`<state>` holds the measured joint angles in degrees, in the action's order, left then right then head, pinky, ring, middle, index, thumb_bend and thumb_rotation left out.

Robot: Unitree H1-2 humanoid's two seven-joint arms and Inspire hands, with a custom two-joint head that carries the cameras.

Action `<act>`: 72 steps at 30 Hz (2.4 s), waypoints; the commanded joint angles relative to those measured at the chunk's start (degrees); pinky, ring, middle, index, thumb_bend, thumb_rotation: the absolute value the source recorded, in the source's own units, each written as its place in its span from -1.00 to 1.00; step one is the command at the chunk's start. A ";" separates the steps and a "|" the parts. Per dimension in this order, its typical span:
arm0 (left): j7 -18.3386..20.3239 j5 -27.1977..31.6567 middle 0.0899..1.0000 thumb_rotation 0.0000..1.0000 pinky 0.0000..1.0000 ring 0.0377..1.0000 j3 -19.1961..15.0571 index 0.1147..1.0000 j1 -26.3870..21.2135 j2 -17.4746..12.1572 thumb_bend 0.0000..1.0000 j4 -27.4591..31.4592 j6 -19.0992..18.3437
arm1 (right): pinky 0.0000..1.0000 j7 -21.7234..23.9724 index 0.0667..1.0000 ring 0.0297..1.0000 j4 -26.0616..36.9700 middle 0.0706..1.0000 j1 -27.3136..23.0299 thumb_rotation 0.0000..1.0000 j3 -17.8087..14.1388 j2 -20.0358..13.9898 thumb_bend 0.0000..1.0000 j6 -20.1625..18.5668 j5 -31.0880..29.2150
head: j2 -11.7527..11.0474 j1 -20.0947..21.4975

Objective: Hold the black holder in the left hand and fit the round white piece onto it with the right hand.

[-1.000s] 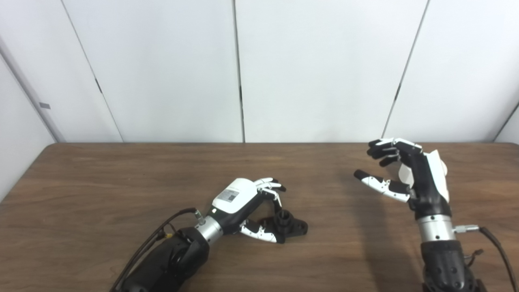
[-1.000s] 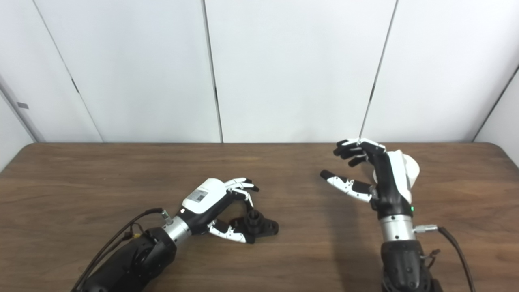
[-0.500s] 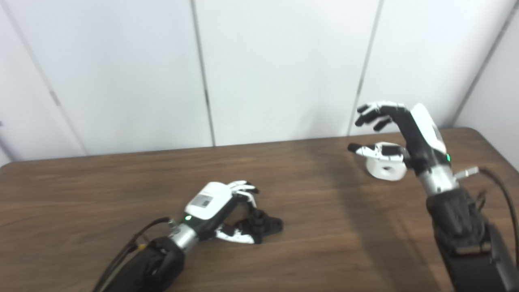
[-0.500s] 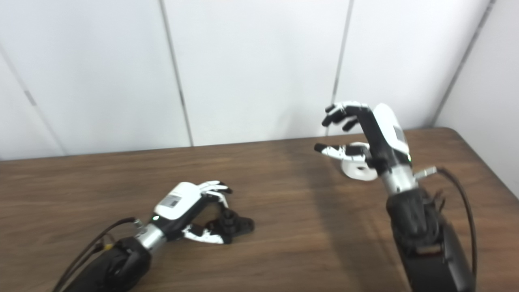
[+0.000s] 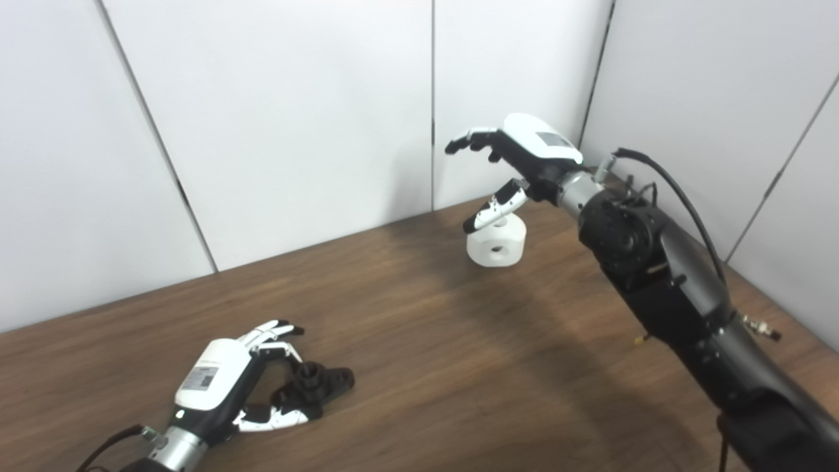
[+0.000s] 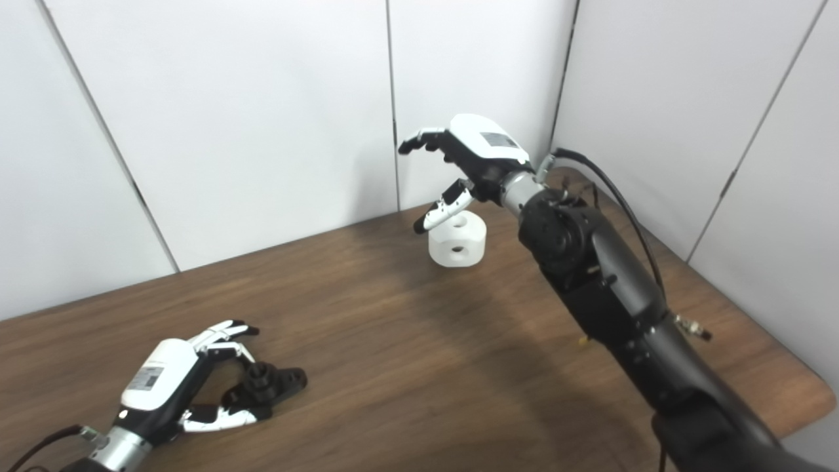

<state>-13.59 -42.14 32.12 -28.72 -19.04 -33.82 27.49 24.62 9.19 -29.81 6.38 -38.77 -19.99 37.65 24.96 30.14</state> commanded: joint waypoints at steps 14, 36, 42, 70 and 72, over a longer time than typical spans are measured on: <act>0.39 -2.55 0.62 -0.84 0.43 0.74 4.13 -0.17 3.43 -5.50 0.04 -9.12 -0.80 | 0.63 10.29 0.79 0.90 -9.37 0.92 -10.00 -0.41 5.90 -1.87 0.99 -6.73 15.13 | -0.79 1.85; -0.15 -1.82 0.61 -0.84 0.44 0.72 4.39 -0.17 3.84 -5.72 0.04 -8.03 -1.19 | 0.69 7.45 0.71 0.86 -18.31 0.89 -11.06 -0.42 10.38 -0.43 1.00 -5.71 16.77 | 0.14 0.75; 1.87 -1.13 0.63 -0.84 0.50 0.76 4.51 -0.17 3.86 -5.76 0.04 -7.59 -1.52 | 0.66 5.97 0.65 0.85 -19.79 0.87 -10.84 -0.39 11.01 0.30 1.00 -4.55 15.81 | 0.27 0.43; 2.16 -2.32 0.61 -0.84 0.41 0.73 4.63 -0.17 5.20 -6.28 0.04 -4.73 -3.06 | 0.53 -4.49 0.22 0.76 -25.95 0.69 -9.21 -0.55 10.53 3.24 0.74 -0.50 12.33 | 1.65 -0.42; 2.04 -2.30 0.62 -0.84 0.41 0.74 4.58 -0.17 5.19 -6.26 0.04 -4.86 -2.97 | 0.57 -5.53 -0.03 0.75 -25.31 0.61 -9.01 -0.68 10.21 3.41 0.19 -0.86 12.25 | 1.65 -0.42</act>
<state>-17.20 -40.79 34.78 -29.14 -21.89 -34.32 27.49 21.67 -17.73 -36.74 17.88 -34.44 -21.78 50.02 26.54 29.71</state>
